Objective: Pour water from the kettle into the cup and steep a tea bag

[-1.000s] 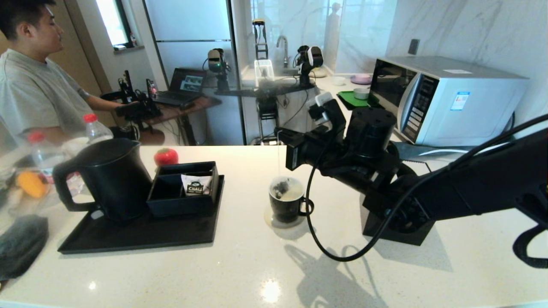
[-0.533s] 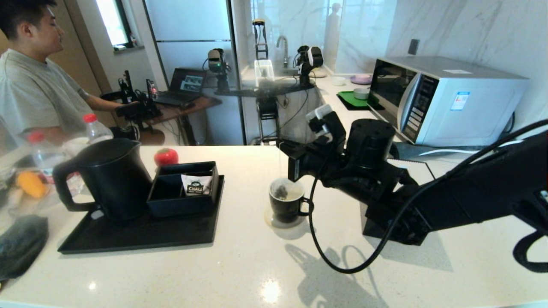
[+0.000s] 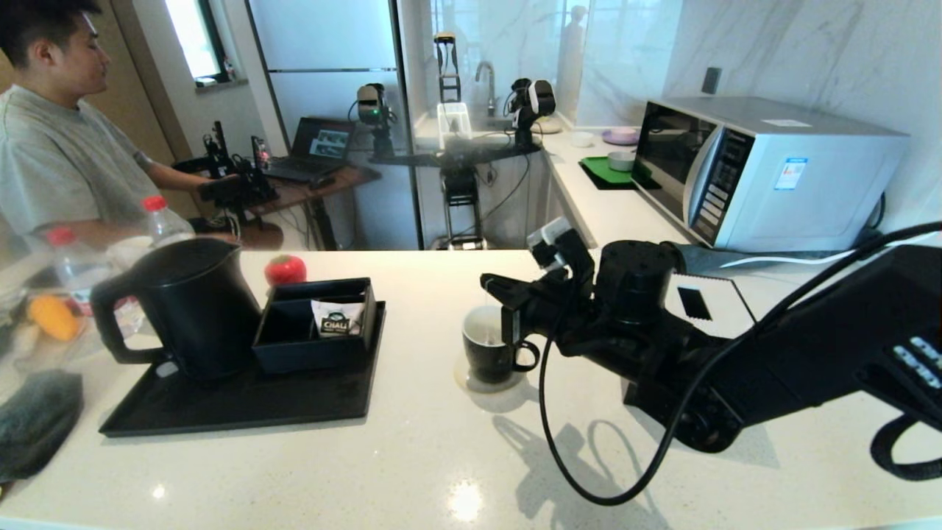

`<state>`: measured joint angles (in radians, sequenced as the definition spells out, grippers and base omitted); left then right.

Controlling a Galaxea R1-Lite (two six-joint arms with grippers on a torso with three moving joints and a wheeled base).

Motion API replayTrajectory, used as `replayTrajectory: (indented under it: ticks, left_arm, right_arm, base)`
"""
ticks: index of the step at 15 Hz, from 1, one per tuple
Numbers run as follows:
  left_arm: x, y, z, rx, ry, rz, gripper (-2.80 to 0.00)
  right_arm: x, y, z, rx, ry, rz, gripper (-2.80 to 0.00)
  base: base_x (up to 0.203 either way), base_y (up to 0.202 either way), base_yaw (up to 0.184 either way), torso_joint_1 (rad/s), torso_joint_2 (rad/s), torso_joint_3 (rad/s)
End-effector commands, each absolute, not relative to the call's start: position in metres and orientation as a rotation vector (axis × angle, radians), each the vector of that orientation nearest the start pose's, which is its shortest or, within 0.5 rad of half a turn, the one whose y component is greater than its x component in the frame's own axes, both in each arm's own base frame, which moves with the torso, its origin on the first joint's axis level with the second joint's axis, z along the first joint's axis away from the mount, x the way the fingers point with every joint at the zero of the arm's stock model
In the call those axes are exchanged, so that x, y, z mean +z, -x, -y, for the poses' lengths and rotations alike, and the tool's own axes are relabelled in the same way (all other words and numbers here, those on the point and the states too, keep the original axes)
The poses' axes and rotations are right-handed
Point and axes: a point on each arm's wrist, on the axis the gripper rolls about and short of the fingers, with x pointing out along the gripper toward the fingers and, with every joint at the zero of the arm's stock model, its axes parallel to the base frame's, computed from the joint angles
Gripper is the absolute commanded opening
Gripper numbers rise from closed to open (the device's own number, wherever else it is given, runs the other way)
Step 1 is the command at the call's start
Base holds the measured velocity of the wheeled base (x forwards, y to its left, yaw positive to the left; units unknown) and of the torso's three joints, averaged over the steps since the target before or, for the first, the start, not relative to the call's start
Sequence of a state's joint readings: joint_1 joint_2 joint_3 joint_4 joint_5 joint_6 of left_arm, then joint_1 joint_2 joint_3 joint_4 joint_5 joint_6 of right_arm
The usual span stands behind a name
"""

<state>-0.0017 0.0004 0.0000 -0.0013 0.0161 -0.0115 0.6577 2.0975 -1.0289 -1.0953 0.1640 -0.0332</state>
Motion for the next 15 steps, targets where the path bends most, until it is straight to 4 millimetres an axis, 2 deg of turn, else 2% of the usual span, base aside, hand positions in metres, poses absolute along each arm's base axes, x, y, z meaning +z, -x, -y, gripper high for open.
replayTrajectory:
  ticks: [1, 7, 13, 15]
  left_arm:
    - [0.076, 0.023, 0.000, 0.014, 0.012, 0.002, -2.80]
    - [0.076, 0.023, 0.000, 0.015, 0.012, 0.002, -2.80]
    - [0.076, 0.023, 0.000, 0.015, 0.012, 0.002, -2.80]
    - [0.076, 0.023, 0.000, 0.014, 0.012, 0.002, -2.80]
  right_arm:
    - [0.142, -0.317, -0.250, 0.823, 0.027, 0.034, -2.80]
    - [0.150, -0.317, -0.248, 0.819, 0.021, 0.058, -2.80]
    - [0.188, -0.318, -0.226, 0.770, 0.002, 0.139, -2.80]
    - [0.193, -0.320, -0.215, 0.745, 0.003, 0.141, -2.80]
  base:
    - [0.000, 0.000, 0.000, 0.000, 0.00, 0.000]
    - [0.000, 0.000, 0.000, 0.000, 0.00, 0.000]
    - [0.000, 0.000, 0.000, 0.000, 0.00, 0.000]
    - [0.000, 0.000, 0.000, 0.000, 0.00, 0.000]
